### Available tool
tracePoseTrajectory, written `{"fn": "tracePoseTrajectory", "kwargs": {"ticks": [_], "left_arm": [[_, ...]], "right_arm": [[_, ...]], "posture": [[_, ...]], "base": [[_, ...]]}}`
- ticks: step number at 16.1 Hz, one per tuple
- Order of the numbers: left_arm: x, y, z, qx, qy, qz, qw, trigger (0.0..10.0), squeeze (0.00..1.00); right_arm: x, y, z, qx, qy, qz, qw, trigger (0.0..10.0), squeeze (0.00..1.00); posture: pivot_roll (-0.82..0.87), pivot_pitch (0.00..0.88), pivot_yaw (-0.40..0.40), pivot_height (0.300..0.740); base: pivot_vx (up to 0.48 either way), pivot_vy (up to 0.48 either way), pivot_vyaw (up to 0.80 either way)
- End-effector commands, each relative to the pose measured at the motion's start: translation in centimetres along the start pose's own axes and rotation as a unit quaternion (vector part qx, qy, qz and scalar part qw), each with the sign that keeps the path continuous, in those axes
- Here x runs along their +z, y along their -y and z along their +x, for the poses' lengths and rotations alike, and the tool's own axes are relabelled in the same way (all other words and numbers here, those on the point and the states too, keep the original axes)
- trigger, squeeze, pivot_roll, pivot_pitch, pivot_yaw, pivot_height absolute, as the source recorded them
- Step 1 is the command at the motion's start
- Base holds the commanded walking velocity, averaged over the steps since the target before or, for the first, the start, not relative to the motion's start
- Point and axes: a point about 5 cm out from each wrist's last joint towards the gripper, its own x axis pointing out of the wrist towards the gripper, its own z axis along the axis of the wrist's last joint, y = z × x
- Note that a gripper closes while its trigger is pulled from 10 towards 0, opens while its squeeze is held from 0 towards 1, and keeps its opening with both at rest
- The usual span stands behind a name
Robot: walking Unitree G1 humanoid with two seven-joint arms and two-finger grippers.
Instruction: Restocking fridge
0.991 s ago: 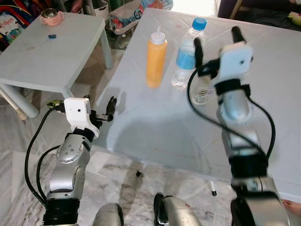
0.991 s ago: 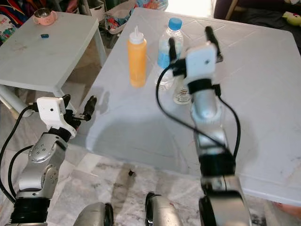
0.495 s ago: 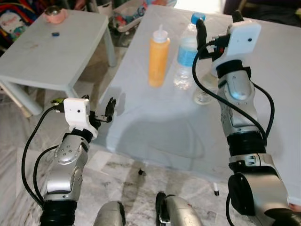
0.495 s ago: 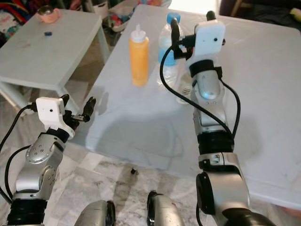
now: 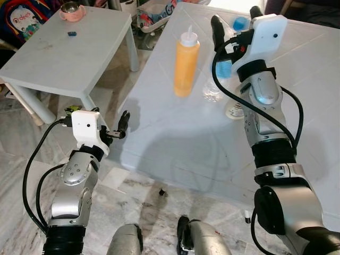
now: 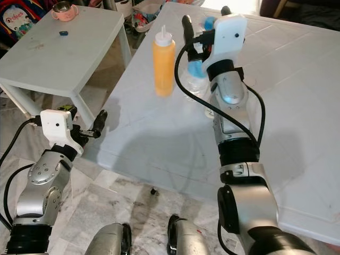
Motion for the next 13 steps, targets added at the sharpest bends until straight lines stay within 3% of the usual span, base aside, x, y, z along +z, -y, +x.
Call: {"fn": "tracePoseTrajectory", "kwargs": {"ticks": [1, 8, 13], "left_arm": [[0.3, 0.1, -0.2, -0.008, 0.001, 0.01, 1.0, 10.0, 0.0], [0.1, 0.3, -0.3, -0.013, -0.004, 0.014, 1.0, 10.0, 0.0], [0.0, 0.3, -0.4, -0.012, -0.006, 0.014, 1.0, 10.0, 0.0]], "right_arm": [[0.1, 0.1, 0.3, -0.002, -0.003, 0.003, 1.0, 0.0, 0.0], [0.1, 0.3, 1.1, 0.001, -0.052, -0.042, 0.998, 0.0, 0.0], [1.0, 0.7, 1.1, 0.013, -0.057, -0.069, 0.996, 0.0, 0.0]], "posture": [[0.06, 0.175, 0.029, 0.74], [0.06, 0.179, 0.026, 0.74], [0.05, 0.18, 0.02, 0.74]], "base": [[0.0, 0.0, 0.0], [0.0, 0.0, 0.0], [0.0, 0.0, 0.0]]}}
